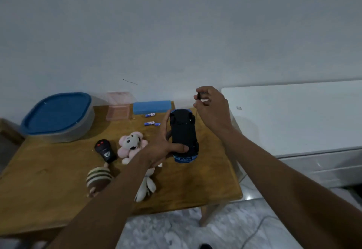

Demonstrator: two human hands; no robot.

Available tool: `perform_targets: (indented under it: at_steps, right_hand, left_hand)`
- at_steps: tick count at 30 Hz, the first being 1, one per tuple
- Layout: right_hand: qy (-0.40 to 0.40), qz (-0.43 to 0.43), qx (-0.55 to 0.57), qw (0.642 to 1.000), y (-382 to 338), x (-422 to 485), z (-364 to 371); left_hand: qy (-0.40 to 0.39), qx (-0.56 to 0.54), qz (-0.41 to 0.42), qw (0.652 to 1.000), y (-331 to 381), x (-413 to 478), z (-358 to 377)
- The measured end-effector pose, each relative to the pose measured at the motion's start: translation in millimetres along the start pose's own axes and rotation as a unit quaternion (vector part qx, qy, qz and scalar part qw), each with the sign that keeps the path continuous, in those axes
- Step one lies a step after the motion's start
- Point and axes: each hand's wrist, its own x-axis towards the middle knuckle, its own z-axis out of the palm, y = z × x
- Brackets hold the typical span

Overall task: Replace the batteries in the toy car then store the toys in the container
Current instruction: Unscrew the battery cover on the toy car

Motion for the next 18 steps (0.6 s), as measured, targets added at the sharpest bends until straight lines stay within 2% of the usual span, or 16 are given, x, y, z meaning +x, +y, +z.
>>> perform_targets:
  at_steps: [4,9,13,18]
  right_hand:
    - [-0.005,0.057,-0.076,0.995,35,-18,-7]
    - [-0.054,0.133,-0.169,0.975,85,-48,-14]
    - [-0.104,0.205,-0.193,0.954,123,-76,-16]
    - [-0.118,0.281,-0.208,0.93,159,-98,-18]
  left_hand:
    - [0.006,-0.003,-0.03,1.0,-33,-8,3]
    - [0.02,-0.02,-0.062,0.998,-63,-13,8]
    - [0.033,-0.031,-0.091,0.995,-80,-13,15]
    - [0.04,-0.036,-0.109,0.993,-98,-10,24]
